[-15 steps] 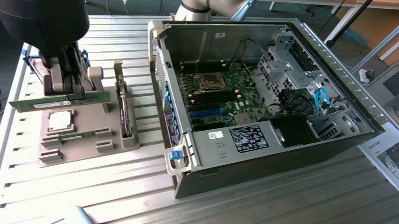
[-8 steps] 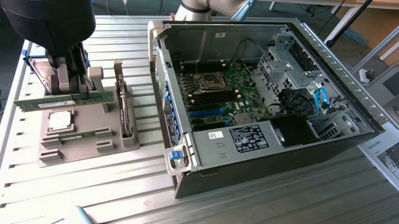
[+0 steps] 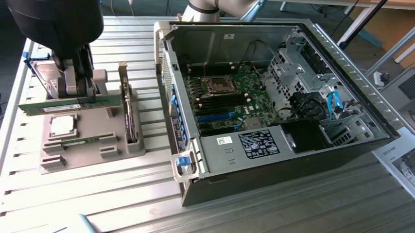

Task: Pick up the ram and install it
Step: 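Pick up the ram and move it above insertion slot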

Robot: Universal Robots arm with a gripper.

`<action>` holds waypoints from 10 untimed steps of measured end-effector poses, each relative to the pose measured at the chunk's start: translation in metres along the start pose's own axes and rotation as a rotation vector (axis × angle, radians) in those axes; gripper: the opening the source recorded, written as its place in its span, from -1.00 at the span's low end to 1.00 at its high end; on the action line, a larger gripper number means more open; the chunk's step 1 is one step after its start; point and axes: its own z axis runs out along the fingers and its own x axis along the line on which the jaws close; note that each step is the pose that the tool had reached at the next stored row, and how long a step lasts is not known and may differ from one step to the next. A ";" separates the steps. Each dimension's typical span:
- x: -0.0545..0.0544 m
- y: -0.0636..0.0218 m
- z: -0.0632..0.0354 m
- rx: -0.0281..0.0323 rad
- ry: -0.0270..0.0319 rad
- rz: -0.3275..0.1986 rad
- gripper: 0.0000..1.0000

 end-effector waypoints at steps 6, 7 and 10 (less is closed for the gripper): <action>0.000 -0.0094 -0.0007 -0.0001 0.0001 0.000 -0.76; 0.000 -0.0112 -0.0007 0.0001 0.0000 0.000 -0.76; 0.001 -0.0233 -0.0015 0.0000 0.0000 -0.001 -0.76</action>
